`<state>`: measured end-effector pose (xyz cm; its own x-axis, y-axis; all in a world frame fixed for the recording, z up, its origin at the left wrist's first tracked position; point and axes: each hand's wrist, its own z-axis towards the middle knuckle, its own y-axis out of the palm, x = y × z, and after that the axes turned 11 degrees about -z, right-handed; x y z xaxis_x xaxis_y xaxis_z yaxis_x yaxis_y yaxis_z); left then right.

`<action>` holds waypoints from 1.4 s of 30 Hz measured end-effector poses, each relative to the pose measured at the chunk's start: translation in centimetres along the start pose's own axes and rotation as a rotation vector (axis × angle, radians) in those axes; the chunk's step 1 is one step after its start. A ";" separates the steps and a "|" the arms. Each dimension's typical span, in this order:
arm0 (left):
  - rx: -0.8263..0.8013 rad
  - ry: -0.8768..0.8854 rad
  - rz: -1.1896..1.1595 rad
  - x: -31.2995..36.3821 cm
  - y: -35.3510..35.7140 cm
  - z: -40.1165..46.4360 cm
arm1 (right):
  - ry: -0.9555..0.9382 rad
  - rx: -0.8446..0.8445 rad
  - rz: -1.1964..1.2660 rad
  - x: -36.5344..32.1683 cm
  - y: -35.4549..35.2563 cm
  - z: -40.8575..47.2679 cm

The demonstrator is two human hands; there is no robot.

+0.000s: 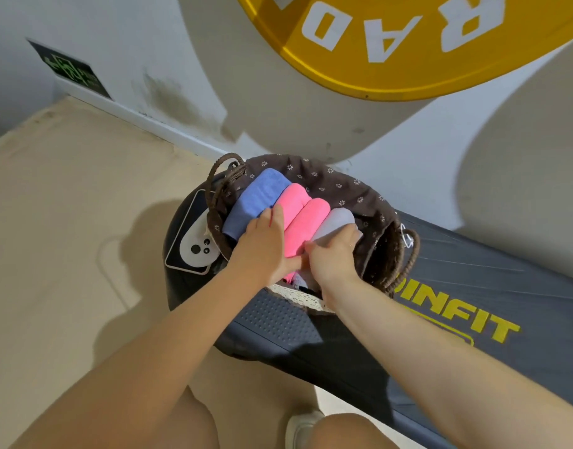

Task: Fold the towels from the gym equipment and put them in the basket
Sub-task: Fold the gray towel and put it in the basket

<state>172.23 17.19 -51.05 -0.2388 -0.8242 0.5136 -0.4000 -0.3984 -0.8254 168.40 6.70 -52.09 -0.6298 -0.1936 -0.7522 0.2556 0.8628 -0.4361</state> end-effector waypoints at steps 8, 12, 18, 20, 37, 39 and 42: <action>0.120 -0.114 0.039 -1.1 -0.7 1.6 | 0.034 -0.097 0.061 0.6 -0.1 -0.1; 0.168 -0.227 0.011 -1.1 -0.2 2.1 | 0.017 -0.197 0.141 0.6 -0.1 -0.2; 0.227 -0.171 0.048 -1.3 -0.4 2.3 | -0.062 -0.271 0.159 0.1 -0.5 -0.9; 0.273 -0.132 0.052 -1.3 -0.4 2.2 | -0.094 -0.289 0.159 0.2 -0.5 -0.9; -0.062 0.387 0.369 2.8 1.1 2.0 | -0.580 -0.106 -1.660 -2.5 -7.3 1.3; -0.117 0.381 0.402 3.6 1.1 2.4 | -0.536 -0.178 -1.854 -1.9 -7.8 2.1; -0.204 0.337 0.422 3.3 1.2 2.9 | -0.313 -0.240 -2.029 -1.0 -8.1 2.9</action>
<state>173.50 12.84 -51.05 -0.6698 -0.7080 0.2239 -0.3637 0.0498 -0.9302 169.11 -1.44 -49.21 0.2945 -0.7746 0.5597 -0.5868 -0.6088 -0.5339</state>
